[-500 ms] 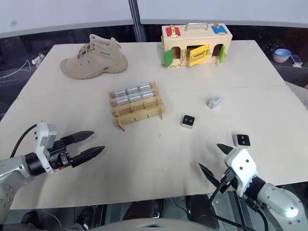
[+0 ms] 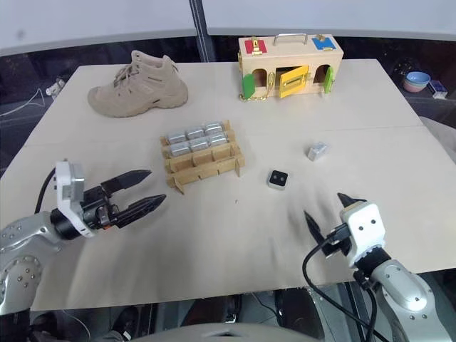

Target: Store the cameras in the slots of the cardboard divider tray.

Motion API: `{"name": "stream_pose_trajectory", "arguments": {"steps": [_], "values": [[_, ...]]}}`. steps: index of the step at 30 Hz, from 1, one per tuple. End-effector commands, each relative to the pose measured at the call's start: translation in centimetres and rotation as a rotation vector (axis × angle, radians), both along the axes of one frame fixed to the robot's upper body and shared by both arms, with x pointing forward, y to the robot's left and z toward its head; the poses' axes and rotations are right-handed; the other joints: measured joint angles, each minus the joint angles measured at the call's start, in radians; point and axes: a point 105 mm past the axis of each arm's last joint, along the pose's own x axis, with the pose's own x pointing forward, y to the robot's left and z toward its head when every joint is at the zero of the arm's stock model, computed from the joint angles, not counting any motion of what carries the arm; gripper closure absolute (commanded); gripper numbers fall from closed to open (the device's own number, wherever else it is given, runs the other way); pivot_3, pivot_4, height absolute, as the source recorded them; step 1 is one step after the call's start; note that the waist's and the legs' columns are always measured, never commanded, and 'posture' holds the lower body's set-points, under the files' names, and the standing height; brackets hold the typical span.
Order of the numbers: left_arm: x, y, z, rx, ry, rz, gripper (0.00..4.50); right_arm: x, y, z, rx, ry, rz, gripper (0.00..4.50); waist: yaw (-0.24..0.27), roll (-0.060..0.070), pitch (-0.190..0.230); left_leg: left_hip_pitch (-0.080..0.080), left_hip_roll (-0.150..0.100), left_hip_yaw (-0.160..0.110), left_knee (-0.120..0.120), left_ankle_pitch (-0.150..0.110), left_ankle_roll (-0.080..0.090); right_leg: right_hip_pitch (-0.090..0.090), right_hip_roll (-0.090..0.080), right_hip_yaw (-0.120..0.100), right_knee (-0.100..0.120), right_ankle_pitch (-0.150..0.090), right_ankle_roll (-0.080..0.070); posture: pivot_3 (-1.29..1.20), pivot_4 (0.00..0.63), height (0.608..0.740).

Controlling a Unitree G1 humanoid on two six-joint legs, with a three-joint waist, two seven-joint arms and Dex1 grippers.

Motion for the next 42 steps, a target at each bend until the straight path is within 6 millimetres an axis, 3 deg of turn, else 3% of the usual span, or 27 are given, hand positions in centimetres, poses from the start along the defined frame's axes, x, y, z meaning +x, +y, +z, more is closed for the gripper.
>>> {"name": "stream_pose_trajectory", "arguments": {"steps": [1, 5, 13, 26, 29, 33, 36, 38, 42], "values": [[-1.8, -1.9, 1.7, 0.006, -0.029, -0.206, 0.08, 0.1, -3.1, 1.2, -0.020, -0.020, -0.223, 0.00, 0.000, 0.000, 0.000, 0.000, 0.000, 0.000, 0.000, 0.000, 0.000, 0.000, 0.000, 0.000, 0.000, 0.000, 0.000, 0.00, 0.150, 0.740], [-2.9, -3.0, 1.5, 0.068, -0.017, -0.358, 0.08, -0.2, -4.6, 0.2, 0.017, 0.048, -0.344, 0.00, 0.000, 0.001, 0.000, 0.000, 0.000, 0.000, 0.000, 0.001, -0.002, 0.000, 0.000, 0.000, 0.000, 0.000, 0.000, 0.00, 0.150, 0.740], [-2.7, -3.5, 1.9, 0.074, -0.029, -0.421, 0.08, 0.3, -4.1, -1.3, 0.147, 0.164, -0.395, 0.00, -0.004, 0.003, 0.001, 0.001, 0.000, 0.001, 0.000, -0.001, 0.001, 0.000, 0.002, 0.001, 0.000, -0.001, 0.001, 0.00, 0.150, 0.740], [-3.4, -3.8, 2.4, 0.088, -0.036, -0.439, 0.08, 1.9, -5.3, -3.6, 0.129, 0.299, -0.488, 0.00, -0.004, 0.004, 0.002, 0.000, 0.000, 0.001, -0.001, -0.001, 0.001, 0.000, 0.004, 0.002, 0.000, -0.001, 0.001, 0.00, 0.150, 0.740], [-3.9, -4.0, 2.4, 0.109, -0.036, -0.469, 0.00, 2.1, -5.5, -3.7, 0.131, 0.307, -0.496, 0.79, -0.005, 0.004, 0.002, 0.000, 0.000, 0.001, -0.001, -0.001, 0.001, 0.000, 0.004, 0.003, 0.000, -0.001, 0.001, 0.00, 0.150, 0.740], [-3.9, -4.3, 2.8, 0.099, -0.032, -0.471, 0.00, 2.3, -5.5, -3.8, 0.120, 0.304, -0.489, 2.44, -0.006, 0.004, 0.002, 0.001, 0.000, 0.001, -0.001, -0.001, 0.001, 0.000, 0.004, 0.003, 0.000, -0.001, 0.001, 0.00, 0.150, 0.740], [-2.4, -4.8, 2.8, 0.054, 0.027, -0.358, 0.00, 2.8, -5.2, -2.9, 0.005, 0.248, -0.437, 2.63, -0.004, 0.005, 0.003, 0.000, 0.000, 0.001, 0.000, -0.001, 0.002, 0.000, 0.005, 0.003, 0.000, -0.001, 0.002, 0.00, 0.150, 0.740], [-1.9, -5.7, 3.3, -0.016, 0.107, -0.321, 0.00, 3.4, -3.2, -0.8, -0.189, 0.111, -0.261, 2.63, -0.004, 0.005, 0.003, 0.000, 0.000, 0.002, 0.000, -0.001, 0.002, 0.000, 0.005, 0.003, 0.000, -0.001, 0.004, 0.00, 0.150, 0.740], [-0.2, -7.6, 4.0, -0.062, 0.364, -0.280, 0.00, 3.6, 3.2, 3.5, -0.494, -0.208, 0.185, 2.63, -0.009, 0.003, 0.008, 0.001, 0.000, 0.001, 0.001, -0.001, 0.002, 0.000, 0.005, 0.003, 0.001, 0.000, 0.009, 0.00, 0.150, 0.740]]}}
